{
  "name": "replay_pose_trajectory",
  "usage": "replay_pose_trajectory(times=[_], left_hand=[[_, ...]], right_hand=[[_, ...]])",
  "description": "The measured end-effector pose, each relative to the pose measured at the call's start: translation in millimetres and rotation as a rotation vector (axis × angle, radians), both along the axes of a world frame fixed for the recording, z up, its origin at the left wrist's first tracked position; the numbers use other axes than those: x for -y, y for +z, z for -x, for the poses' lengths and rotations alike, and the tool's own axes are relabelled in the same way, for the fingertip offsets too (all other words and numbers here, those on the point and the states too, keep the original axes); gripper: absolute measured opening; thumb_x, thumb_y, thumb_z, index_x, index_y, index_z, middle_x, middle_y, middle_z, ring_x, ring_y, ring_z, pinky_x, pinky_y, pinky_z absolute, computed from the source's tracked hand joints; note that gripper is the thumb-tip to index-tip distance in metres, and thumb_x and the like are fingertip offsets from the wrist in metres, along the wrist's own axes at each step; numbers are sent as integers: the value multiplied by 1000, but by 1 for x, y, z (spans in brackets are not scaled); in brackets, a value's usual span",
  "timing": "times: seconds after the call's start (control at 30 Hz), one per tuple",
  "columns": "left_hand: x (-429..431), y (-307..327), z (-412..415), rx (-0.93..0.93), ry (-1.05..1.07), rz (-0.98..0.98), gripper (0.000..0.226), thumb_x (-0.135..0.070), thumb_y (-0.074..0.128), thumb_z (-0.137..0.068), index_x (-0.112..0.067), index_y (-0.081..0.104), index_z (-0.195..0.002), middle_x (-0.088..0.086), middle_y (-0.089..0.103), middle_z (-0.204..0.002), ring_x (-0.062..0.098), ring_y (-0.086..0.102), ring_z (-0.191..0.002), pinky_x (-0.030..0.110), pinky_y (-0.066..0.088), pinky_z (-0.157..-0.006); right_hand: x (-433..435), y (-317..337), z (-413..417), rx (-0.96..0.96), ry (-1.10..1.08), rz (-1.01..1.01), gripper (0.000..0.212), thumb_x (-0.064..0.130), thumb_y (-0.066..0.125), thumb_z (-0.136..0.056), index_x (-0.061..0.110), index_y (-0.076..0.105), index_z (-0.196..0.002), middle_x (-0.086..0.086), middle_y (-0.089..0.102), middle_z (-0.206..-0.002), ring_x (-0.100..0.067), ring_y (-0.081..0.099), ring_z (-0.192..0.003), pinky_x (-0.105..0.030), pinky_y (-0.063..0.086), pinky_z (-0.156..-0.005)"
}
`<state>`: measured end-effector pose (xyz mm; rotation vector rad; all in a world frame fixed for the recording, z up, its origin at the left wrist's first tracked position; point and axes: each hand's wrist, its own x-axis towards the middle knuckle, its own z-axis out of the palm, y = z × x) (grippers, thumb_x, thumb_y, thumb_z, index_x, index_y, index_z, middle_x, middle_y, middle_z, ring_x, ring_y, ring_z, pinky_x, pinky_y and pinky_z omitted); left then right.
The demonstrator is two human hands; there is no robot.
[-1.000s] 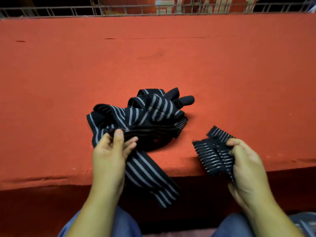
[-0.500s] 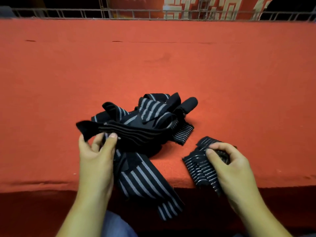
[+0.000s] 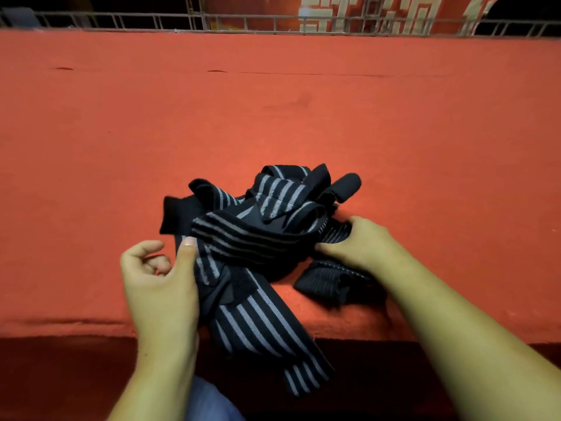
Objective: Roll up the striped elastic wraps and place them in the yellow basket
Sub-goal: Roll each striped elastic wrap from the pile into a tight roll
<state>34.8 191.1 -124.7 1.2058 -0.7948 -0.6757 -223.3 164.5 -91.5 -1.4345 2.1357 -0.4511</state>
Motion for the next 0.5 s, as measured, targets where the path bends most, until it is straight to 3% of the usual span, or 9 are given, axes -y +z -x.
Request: replay_pose_trajectory(times=[0.1, 0.17, 0.23, 0.3, 0.37, 0.5], left_hand=[[-17, 13, 7, 38, -68, 119, 24, -39, 68, -95, -40, 44, -90, 0, 43, -63, 18, 41, -46, 38, 38, -51], [-38, 19, 20, 277, -217, 248, 17, -42, 64, -92, -39, 48, -86, 11, 52, -64, 27, 51, -49, 45, 45, -51], [-56, 19, 37, 550, -485, 320, 9, -40, 64, -92, -33, 59, -91, 2, 68, -78, 25, 68, -66, 42, 55, -62], [-59, 16, 54, 742, -738, 281, 23, -34, 69, -93, -31, 67, -116, -13, 71, -116, 6, 69, -108, 30, 54, -92], [-52, 12, 61, 784, -749, 243, 46, -24, 72, -94, -31, 60, -138, -21, 58, -142, 2, 52, -136, 19, 39, -112], [-44, 11, 62, 692, -645, 134, 61, -15, 70, -96, -35, 48, -149, -30, 48, -150, -9, 39, -142, 8, 27, -114]], right_hand=[[-2, 3, -6, -75, 17, 29, 28, 47, 74, -86, 23, 64, -96, -11, 75, -110, -37, 67, -109, -30, 43, -75], [-10, -3, -10, -74, 9, 95, 16, 38, 71, -88, 27, 61, -82, -6, 76, -101, -34, 69, -105, -32, 47, -74], [-21, -14, -10, -69, -5, 201, 12, 34, 68, -85, 27, 61, -78, -1, 76, -92, -33, 70, -99, -36, 53, -77], [-31, -20, -10, -22, -20, 283, 10, 32, 69, -82, 24, 65, -80, 0, 76, -86, -30, 70, -93, -36, 52, -75], [-36, -21, -12, 13, -18, 329, 12, 34, 72, -82, 25, 69, -89, 3, 76, -87, -25, 71, -93, -34, 49, -74], [-32, -16, -22, -4, -78, 351, 47, 61, 79, -74, 33, 61, -108, 9, 75, -101, -24, 71, -104, -43, 57, -87]])
